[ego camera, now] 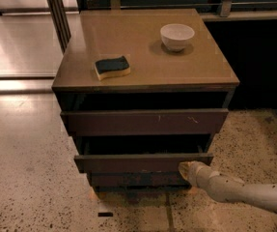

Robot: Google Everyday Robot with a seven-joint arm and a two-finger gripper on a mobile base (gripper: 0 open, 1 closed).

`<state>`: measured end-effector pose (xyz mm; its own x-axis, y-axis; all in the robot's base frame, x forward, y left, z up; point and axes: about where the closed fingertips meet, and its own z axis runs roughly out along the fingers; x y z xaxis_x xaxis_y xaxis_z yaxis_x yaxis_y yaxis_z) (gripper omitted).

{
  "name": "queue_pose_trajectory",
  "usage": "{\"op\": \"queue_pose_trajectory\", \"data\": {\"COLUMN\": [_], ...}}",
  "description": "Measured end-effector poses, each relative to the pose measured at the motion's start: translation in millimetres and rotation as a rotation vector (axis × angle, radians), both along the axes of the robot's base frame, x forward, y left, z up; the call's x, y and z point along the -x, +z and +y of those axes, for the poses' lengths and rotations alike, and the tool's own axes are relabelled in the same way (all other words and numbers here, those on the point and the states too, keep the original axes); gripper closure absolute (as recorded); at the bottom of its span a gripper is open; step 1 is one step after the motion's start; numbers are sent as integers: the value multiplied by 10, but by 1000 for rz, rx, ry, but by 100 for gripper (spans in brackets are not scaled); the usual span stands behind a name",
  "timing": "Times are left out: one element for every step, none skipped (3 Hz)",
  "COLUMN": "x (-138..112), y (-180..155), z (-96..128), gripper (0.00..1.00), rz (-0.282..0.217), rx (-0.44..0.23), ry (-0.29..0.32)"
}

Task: Close middle drawer

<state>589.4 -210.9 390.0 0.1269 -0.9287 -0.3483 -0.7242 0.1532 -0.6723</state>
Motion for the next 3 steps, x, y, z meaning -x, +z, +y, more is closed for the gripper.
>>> {"op": "queue_pose_trajectory", "data": {"x": [-140, -268, -470], "y": [35, 57, 58], "z": [-6, -8, -44], "gripper": [100, 100, 100], "rz": [-1, -6, -14], "rx": [19, 24, 18], "ry": [-7, -18, -46]}}
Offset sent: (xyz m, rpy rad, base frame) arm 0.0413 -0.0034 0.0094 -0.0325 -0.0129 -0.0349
